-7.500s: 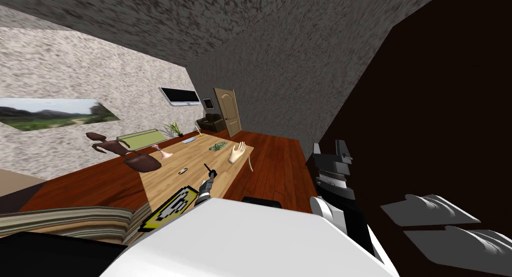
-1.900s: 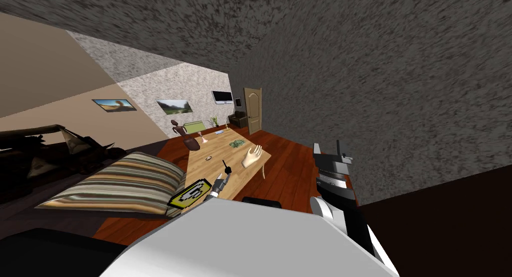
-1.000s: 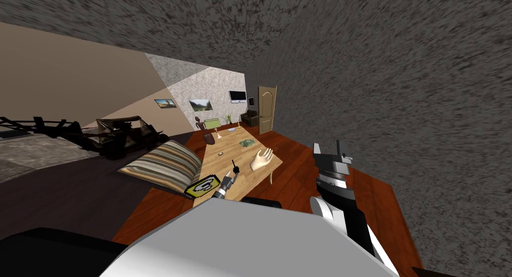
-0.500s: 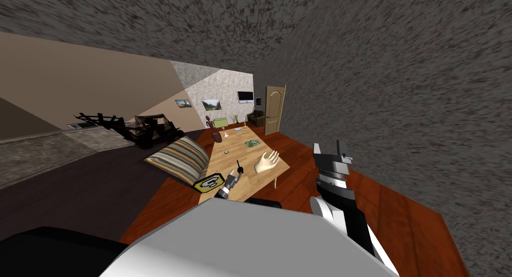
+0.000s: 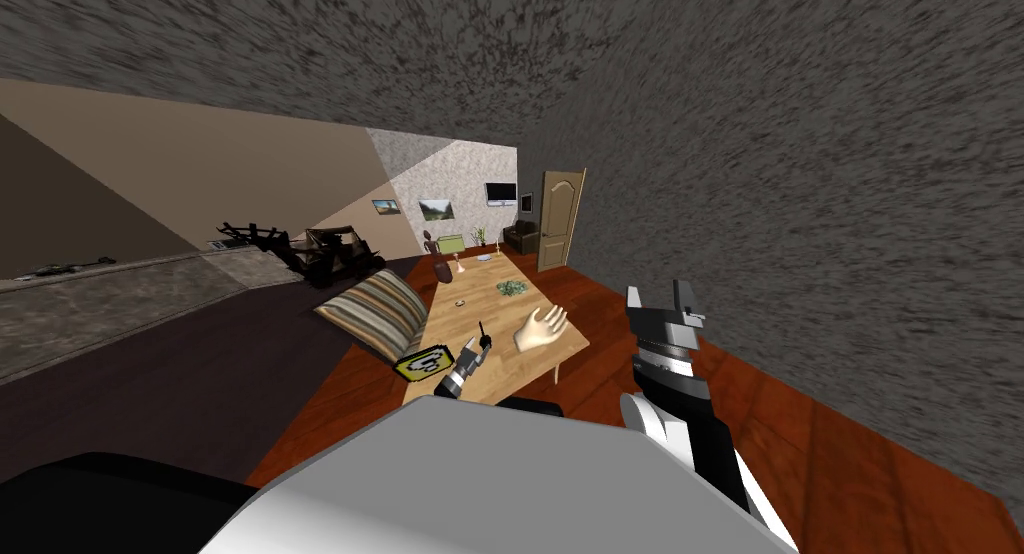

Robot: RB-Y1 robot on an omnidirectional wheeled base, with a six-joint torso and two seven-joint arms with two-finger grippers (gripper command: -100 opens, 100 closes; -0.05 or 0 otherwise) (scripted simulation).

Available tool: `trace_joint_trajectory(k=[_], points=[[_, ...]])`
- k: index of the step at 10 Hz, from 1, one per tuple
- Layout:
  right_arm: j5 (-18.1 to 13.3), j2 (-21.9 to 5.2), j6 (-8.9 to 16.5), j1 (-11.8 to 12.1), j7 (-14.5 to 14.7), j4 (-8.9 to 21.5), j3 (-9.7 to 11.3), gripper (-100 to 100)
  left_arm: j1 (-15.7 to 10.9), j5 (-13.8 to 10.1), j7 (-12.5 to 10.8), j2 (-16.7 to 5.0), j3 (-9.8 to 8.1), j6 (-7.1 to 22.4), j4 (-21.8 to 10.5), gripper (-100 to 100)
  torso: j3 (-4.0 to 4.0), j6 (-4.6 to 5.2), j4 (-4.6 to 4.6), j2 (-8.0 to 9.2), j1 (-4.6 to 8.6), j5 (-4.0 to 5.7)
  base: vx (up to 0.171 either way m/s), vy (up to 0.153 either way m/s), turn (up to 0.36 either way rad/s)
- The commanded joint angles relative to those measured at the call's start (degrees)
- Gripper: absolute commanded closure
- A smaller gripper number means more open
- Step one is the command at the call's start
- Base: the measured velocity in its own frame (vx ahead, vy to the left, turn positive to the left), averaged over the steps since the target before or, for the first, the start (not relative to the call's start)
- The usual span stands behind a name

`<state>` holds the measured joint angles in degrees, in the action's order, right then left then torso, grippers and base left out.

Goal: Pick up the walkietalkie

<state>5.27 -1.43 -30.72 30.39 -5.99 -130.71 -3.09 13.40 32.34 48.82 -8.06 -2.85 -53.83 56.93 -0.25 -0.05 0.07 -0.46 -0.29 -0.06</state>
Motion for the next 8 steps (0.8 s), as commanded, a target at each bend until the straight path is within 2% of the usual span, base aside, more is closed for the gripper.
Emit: trace_joint_trajectory(k=[1, 3, 4, 5, 7, 8], points=[[0.00, 0.00, 0.00, 0.00, 0.00, 0.00, 0.00, 0, -0.75, 2.86, -0.08, 0.67, -0.28, -0.13, -0.24, -100, 0.00, 0.00, 0.00, 0.00, 0.00, 0.00, 0.092, -0.001, 0.305], [0.00, 0.00, 0.00, -0.02, 0.00, 0.00, 0.01, 0, -0.75, 6.30, -0.08, 0.67, -0.28, -0.13, -0.24, -100, 0.15, 0.05, -0.05, 0.28, 0.01, 0.00, 0.010, -0.005, 0.032], [0.00, 0.00, 0.00, -0.03, 0.00, 0.00, 0.01, 0, -0.75, 6.83, -0.08, 0.67, -0.28, -0.13, -0.24, -100, 0.24, 0.05, -0.08, 0.44, 0.00, 0.00, -0.014, 0.001, -0.013], [0.00, 0.00, 0.01, -0.03, 0.00, 0.00, 0.01, 0, -0.54, 9.16, -2.73, 3.53, -1.58, 0.59, 2.88, -100, 0.28, 0.05, -0.10, 0.51, -0.02, 0.00, 0.099, 0.013, 0.405], [0.00, 0.00, 0.00, -0.01, 0.00, 0.00, 0.00, 0, -0.54, 12.48, -2.73, 3.78, -1.58, 0.59, 3.79, -100, 0.01, 0.02, 0.00, 0.03, 0.01, 0.00, 0.103, -0.007, 0.351], [0.00, 0.00, 0.00, -0.02, 0.00, 0.00, 0.01, 0, -0.54, 14.26, -2.73, 3.78, -1.58, 0.59, 3.79, -100, 0.06, 0.03, -0.01, 0.13, 0.01, 0.01, 0.030, -0.012, 0.053]])
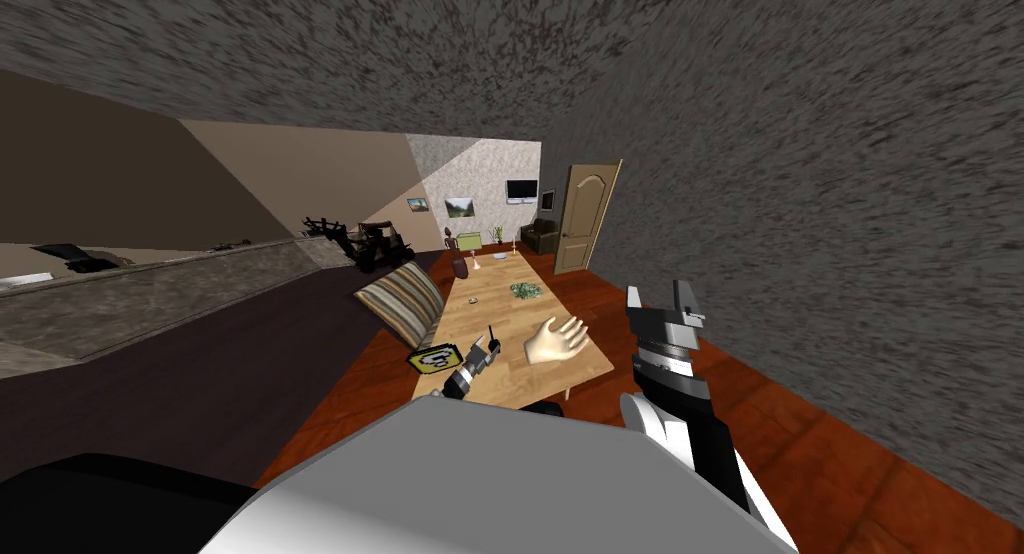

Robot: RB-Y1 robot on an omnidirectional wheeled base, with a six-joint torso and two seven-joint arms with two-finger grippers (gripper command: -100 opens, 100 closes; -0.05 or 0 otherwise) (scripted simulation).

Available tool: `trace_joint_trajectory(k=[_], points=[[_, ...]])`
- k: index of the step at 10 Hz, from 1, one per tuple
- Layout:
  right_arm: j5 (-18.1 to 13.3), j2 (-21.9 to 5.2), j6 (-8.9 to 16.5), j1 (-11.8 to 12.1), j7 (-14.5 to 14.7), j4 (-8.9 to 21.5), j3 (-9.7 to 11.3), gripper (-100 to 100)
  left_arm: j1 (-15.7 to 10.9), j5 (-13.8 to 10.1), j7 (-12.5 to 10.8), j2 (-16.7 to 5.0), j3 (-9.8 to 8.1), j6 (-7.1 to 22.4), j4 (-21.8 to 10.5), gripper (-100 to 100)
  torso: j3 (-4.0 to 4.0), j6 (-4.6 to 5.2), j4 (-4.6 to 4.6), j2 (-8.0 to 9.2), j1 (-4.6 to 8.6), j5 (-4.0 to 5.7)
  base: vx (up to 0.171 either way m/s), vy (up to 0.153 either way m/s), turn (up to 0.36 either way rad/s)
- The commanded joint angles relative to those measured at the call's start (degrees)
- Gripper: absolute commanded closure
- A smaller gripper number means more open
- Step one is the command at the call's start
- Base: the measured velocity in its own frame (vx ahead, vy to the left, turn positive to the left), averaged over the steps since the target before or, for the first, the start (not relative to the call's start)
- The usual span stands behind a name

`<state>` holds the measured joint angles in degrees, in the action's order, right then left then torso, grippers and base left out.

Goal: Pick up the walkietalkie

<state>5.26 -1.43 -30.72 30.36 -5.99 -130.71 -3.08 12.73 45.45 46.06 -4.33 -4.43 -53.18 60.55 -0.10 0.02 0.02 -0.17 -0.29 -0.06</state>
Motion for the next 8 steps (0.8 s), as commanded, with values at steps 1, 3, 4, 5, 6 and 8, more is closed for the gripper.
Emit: trace_joint_trajectory(k=[1, 3, 4, 5, 6, 8], points=[[0.00, 0.00, 0.00, 0.00, 0.00, 0.00, 0.00, 0, 0.13, 2.86, 0.03, 0.05, 0.01, -0.05, 0.17, -100, 0.00, 0.00, 0.00, 0.00, 0.00, 0.00, 0.002, -0.004, -0.027], [0.00, 0.00, 0.00, -0.01, 0.00, 0.00, 0.00, 0, 0.33, 5.78, -2.62, 2.96, -1.29, 0.67, 3.20, -100, 0.12, 0.00, -0.05, 0.20, -0.05, -0.01, 0.048, -0.006, 0.124], [0.00, 0.00, 0.00, 0.02, 0.00, 0.00, -0.01, 0, 0.33, 7.38, -2.62, 3.16, -1.29, 0.67, 4.20, -100, -0.05, -0.04, 0.00, -0.12, 0.02, 0.00, 0.144, -0.026, 0.361], [0.00, 0.00, 0.00, 0.02, 0.00, 0.00, -0.01, 0, 0.33, 9.24, -2.62, 3.16, -1.29, 0.67, 4.20, -100, -0.16, -0.04, 0.05, -0.29, 0.06, 0.02, 0.079, -0.014, 0.435], [0.00, 0.00, 0.00, 0.02, 0.00, 0.00, -0.01, 0, 0.33, 11.11, -2.62, 3.16, -1.29, 0.67, 4.20, -100, -0.11, -0.05, 0.04, -0.18, 0.01, 0.01, 0.019, -0.007, 0.140], [0.00, 0.00, 0.00, -0.01, 0.00, 0.00, 0.00, 0, 0.33, 13.22, -2.62, 3.16, -1.29, 0.67, 4.20, -100, 0.09, 0.02, -0.03, 0.16, -0.09, -0.02, -0.011, 0.005, -0.039]])
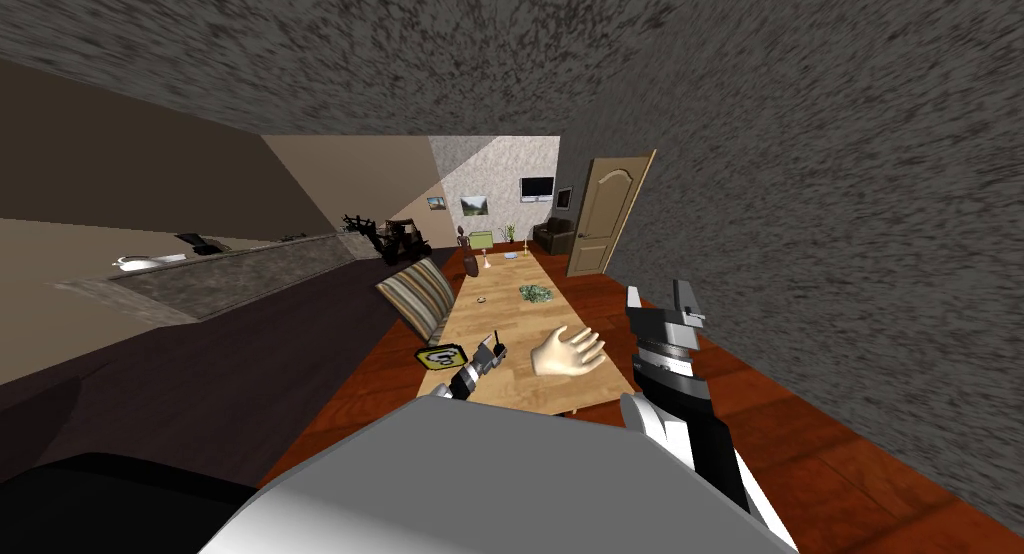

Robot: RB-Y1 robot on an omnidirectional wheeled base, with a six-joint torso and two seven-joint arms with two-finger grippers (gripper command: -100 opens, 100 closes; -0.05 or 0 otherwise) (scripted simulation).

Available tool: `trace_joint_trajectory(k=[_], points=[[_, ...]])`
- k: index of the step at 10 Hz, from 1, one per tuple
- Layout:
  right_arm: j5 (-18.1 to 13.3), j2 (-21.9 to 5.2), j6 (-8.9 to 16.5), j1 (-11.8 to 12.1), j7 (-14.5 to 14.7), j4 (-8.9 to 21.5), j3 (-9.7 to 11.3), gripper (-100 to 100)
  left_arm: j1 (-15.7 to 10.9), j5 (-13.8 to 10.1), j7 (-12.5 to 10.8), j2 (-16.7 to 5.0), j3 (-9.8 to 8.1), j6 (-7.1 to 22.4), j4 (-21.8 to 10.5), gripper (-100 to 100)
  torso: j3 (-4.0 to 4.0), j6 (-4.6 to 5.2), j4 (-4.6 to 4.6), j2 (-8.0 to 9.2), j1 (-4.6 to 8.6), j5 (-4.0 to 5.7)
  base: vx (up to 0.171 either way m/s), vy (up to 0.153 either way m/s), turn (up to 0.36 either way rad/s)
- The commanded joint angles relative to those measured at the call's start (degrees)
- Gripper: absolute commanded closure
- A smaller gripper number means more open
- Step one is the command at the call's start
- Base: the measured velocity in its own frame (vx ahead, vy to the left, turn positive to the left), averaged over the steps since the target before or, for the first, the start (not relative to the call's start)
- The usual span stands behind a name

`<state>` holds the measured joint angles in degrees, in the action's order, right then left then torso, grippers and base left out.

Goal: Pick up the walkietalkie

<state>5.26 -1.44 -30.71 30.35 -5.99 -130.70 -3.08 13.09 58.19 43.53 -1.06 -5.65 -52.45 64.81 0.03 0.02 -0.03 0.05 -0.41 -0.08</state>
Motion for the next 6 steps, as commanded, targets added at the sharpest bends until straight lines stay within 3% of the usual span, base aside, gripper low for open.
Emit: trace_joint_trajectory(k=[1, 2, 6], points=[[0.00, 0.00, 0.00, 0.00, 0.00, 0.00, 0.00, 0, 0.00, 0.00, 0.00, 0.00, 0.00, 0.00, 0.00, -100, 0.00, 0.00, 0.00, 0.00, 0.00, 0.00, -0.006, 0.004, -0.001], [0.00, 0.00, 0.00, 0.00, 0.00, 0.00, 0.00, 0, 0.02, 0.10, -0.05, -0.01, 0.01, 0.02, 0.04, 100, 0.00, 0.00, 0.00, -0.01, 0.01, 0.00, 0.000, 0.000, 0.000], [0.00, 0.00, 0.00, 0.00, 0.00, 0.00, 0.00, 0, 0.00, 0.11, 0.01, -0.02, 0.01, 0.00, 0.07, 100, -0.06, 0.00, 0.03, -0.08, -0.02, -0.03, 0.000, 0.000, 0.000]])
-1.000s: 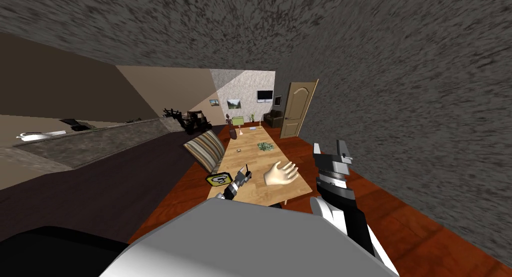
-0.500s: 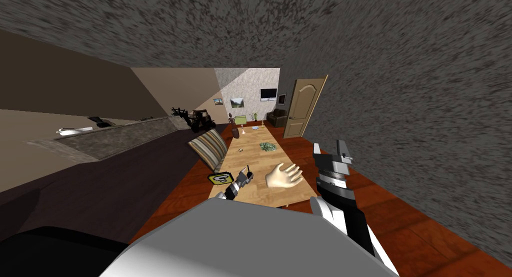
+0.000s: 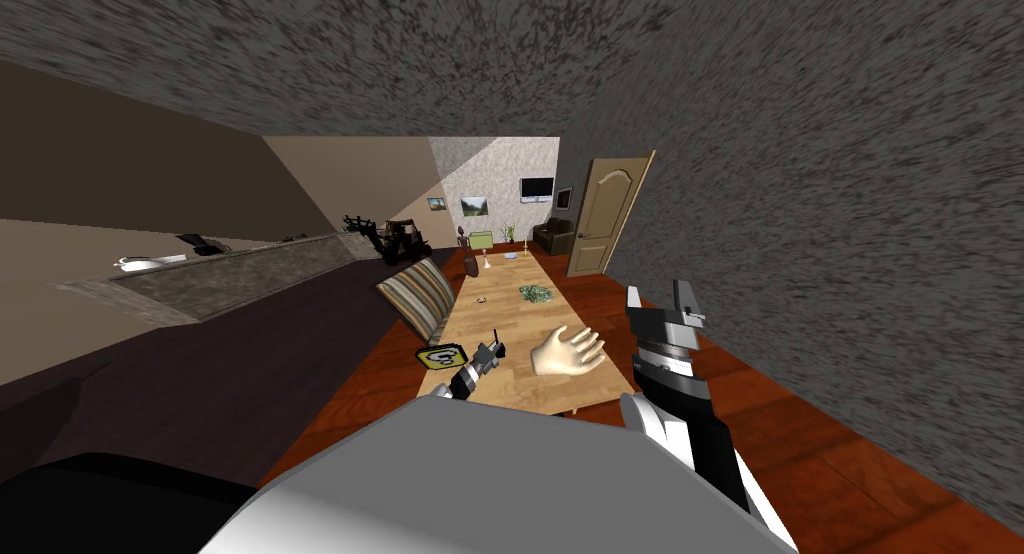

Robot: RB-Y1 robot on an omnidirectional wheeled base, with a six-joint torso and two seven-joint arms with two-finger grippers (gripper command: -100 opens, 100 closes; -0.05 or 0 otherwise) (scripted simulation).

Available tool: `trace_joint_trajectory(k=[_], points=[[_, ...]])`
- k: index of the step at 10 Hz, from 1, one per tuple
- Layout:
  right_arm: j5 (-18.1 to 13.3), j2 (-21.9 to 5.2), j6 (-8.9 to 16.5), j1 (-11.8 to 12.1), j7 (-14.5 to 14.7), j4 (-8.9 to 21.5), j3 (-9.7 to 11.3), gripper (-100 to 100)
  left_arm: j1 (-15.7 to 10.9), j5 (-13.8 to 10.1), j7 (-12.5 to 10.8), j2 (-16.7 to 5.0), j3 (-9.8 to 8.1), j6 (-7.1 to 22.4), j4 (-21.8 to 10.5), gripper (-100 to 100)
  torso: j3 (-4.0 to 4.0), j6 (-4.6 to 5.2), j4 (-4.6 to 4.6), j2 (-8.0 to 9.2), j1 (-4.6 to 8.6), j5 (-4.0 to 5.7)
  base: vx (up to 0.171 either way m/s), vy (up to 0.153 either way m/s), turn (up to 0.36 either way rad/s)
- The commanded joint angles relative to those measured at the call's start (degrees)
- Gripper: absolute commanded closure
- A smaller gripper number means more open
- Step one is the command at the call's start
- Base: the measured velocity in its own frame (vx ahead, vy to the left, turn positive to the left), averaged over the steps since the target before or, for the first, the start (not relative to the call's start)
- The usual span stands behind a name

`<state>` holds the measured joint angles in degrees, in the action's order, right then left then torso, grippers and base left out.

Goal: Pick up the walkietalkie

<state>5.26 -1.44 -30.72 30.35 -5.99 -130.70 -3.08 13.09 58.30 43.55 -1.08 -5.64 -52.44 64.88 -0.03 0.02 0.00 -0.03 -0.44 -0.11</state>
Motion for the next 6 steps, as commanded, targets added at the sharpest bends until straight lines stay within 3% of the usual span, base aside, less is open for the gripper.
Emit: trace_joint_trajectory(k=[1, 2, 4, 6], points=[[0.00, 0.00, 0.00, 0.00, 0.00, 0.00, 0.00, 0, 0.00, 0.00, 0.00, 0.00, 0.00, 0.00, 0.00, 0, 0.00, 0.00, 0.00, 0.00, 0.00, 0.00, 0.000, 0.000, 0.000], [0.00, 0.00, 0.00, 0.00, 0.00, 0.00, 0.00, 0, -0.24, -2.86, 2.55, -2.87, 1.22, -0.79, -2.87, 100, 0.00, 0.00, 0.00, 0.00, 0.00, 0.00, -0.097, 0.045, -0.349], [0.00, -0.01, 0.01, -0.03, 0.00, 0.01, 0.00, 0, -0.24, -6.60, 2.55, -3.20, 1.22, -0.79, -4.16, 100, 0.08, 0.16, 0.43, 0.63, -0.07, -0.29, -0.110, 0.041, -0.367], [0.00, 0.00, 0.00, 0.00, 0.00, 0.00, 0.00, 0, -0.24, -9.38, 2.55, -3.20, 1.22, -0.79, -4.16, 100, -0.14, 0.09, 0.62, 0.35, 0.20, -0.29, -0.018, -0.021, -0.015]])
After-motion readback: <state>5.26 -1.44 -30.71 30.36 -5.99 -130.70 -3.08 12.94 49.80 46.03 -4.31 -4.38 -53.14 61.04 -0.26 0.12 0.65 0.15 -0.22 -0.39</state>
